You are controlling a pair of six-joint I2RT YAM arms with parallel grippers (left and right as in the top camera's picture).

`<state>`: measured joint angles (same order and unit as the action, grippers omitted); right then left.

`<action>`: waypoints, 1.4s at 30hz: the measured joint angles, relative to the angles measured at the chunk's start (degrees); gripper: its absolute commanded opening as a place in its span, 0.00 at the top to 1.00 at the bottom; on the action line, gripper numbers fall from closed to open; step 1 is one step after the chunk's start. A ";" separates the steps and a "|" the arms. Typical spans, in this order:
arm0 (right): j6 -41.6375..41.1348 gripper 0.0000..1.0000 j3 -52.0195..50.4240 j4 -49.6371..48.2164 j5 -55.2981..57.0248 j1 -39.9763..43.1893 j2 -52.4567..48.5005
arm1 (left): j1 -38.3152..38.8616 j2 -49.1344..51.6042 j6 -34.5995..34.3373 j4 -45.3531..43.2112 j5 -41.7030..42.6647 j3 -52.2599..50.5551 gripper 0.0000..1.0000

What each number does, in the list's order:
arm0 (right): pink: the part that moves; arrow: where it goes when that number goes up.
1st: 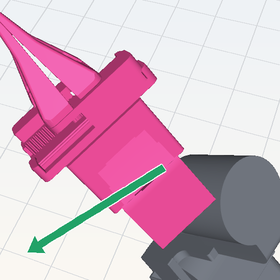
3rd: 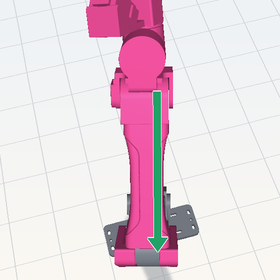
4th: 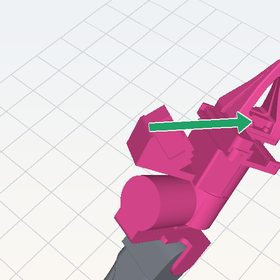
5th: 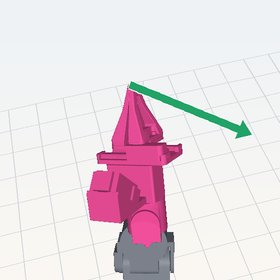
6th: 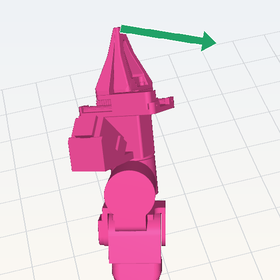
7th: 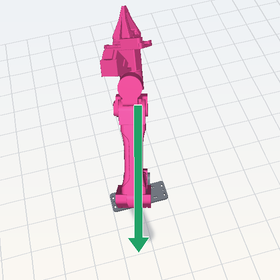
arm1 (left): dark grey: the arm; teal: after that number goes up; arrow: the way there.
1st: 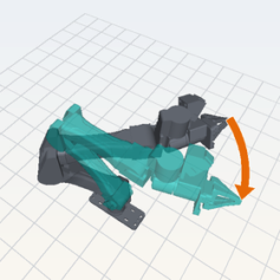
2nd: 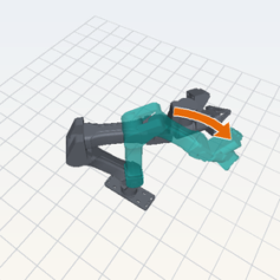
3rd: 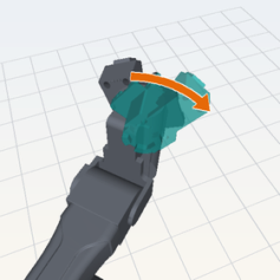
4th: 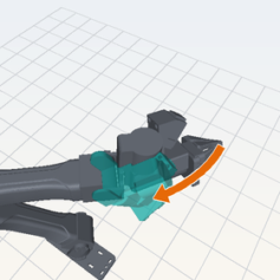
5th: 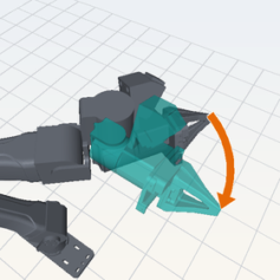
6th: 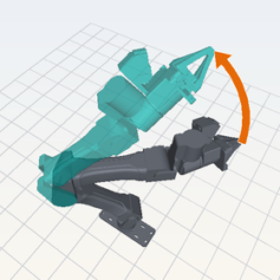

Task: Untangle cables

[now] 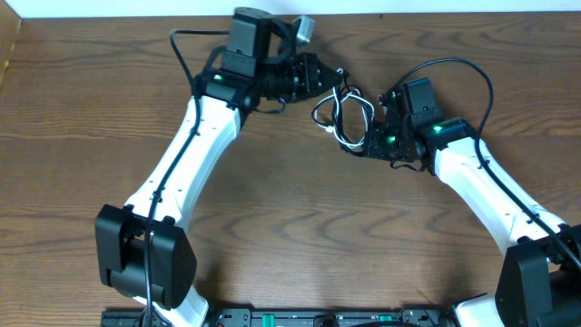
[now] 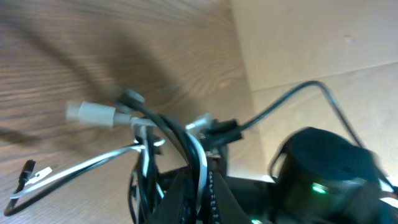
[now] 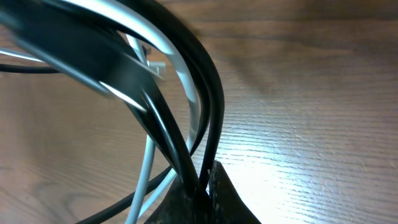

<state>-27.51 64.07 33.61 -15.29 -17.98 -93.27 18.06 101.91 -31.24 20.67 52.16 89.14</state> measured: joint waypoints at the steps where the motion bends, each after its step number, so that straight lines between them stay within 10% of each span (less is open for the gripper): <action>1: -0.09 0.97 0.00 0.28 0.28 0.11 0.00 | -0.55 0.00 -0.11 -0.13 0.96 0.00 0.93; 16: -0.11 0.96 -0.17 6.03 7.65 2.86 -0.09 | -6.14 -0.02 3.21 11.65 -2.51 0.04 0.91; 19: 0.04 0.97 -0.17 5.99 7.69 2.80 -0.09 | -4.31 -0.02 5.49 17.29 -8.94 0.04 0.49; 23: 0.57 0.99 -0.17 5.97 7.96 2.34 -0.09 | -0.35 -0.02 6.97 19.17 -16.11 0.04 0.24; 42: 9.49 0.99 -0.17 3.41 -1.84 1.77 -0.11 | 4.85 14.71 7.54 15.93 -26.27 0.04 0.23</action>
<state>-18.02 63.90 37.01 -17.12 -16.21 -93.38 22.92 116.62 -23.70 36.60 25.89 89.19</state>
